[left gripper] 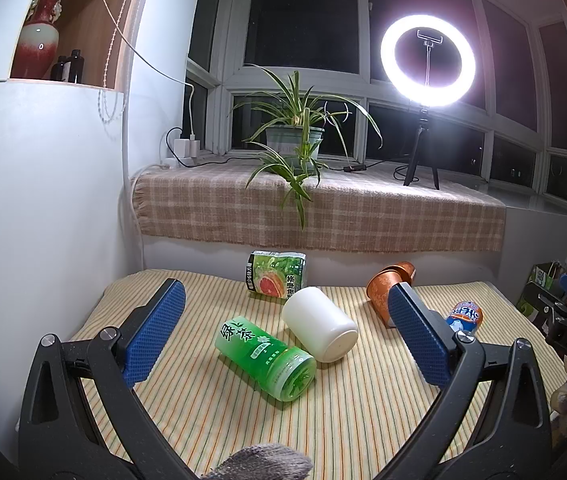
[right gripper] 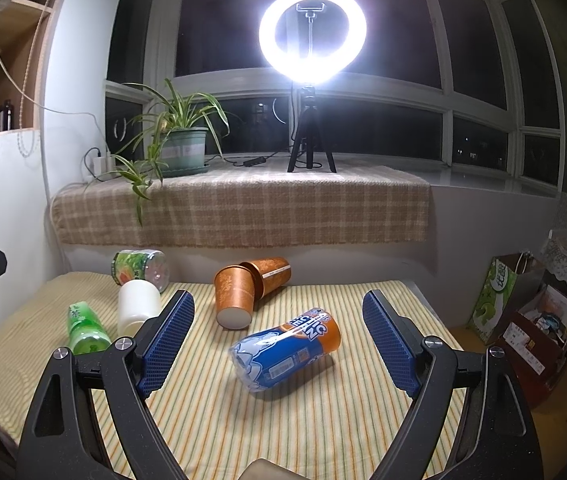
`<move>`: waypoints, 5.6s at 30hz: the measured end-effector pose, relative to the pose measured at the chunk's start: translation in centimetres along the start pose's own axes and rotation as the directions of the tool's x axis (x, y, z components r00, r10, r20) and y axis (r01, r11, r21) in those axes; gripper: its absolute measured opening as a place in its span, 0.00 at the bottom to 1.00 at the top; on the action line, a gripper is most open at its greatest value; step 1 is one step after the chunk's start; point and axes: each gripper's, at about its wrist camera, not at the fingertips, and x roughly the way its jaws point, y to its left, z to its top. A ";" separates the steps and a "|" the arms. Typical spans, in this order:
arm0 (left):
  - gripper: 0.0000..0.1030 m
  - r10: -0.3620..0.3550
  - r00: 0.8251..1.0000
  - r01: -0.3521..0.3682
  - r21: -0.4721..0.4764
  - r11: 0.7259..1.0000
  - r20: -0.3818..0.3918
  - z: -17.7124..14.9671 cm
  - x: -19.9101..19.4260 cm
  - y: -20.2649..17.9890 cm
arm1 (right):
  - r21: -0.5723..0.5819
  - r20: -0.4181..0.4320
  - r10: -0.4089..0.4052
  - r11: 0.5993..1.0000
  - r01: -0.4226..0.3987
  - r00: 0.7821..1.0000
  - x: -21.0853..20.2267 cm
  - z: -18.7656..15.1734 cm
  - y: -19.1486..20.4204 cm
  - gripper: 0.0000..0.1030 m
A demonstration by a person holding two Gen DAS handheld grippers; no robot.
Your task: Flip cup upright
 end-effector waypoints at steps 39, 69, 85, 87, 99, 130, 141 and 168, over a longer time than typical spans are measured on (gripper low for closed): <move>1.00 0.055 0.977 -0.073 -0.081 0.994 -0.205 -5.1 1.9 6.7 | 0.158 -0.613 0.287 0.957 -0.242 0.736 22.1 2.6 2.8 0.83; 1.00 0.084 0.955 -0.119 -0.108 0.987 -0.284 -6.3 2.5 9.0 | 0.109 -0.814 0.185 0.980 -0.168 0.550 31.6 -0.6 5.5 0.55; 1.00 0.064 0.960 -0.091 -0.087 0.992 -0.273 -5.8 2.5 7.5 | 0.185 -0.710 0.338 0.936 -0.300 0.618 24.3 1.6 5.0 0.55; 1.00 0.057 0.960 -0.084 -0.087 0.993 -0.274 -5.7 2.5 7.3 | 0.203 -0.692 0.367 0.925 -0.320 0.621 22.9 1.7 4.5 0.55; 1.00 0.020 0.961 -0.042 -0.075 0.996 -0.275 -5.7 2.2 5.7 | 0.321 -0.641 0.498 0.865 -0.384 0.584 15.4 -1.5 4.0 0.55; 0.99 -0.269 0.855 0.191 -0.214 0.958 -0.444 -5.5 7.7 0.8 | 0.398 -0.611 0.533 0.846 -0.355 0.586 9.4 -7.6 2.5 0.60; 0.90 -0.423 0.741 0.276 -0.339 0.900 -0.521 -6.8 10.3 -2.2 | 0.326 -0.534 0.412 0.906 -0.269 0.739 5.5 -6.4 -3.0 0.60; 0.68 -0.584 0.535 0.242 -0.552 0.798 -0.610 -10.9 16.7 -4.6 | 0.327 -0.492 0.283 0.936 -0.126 0.823 2.8 -7.1 -7.9 0.60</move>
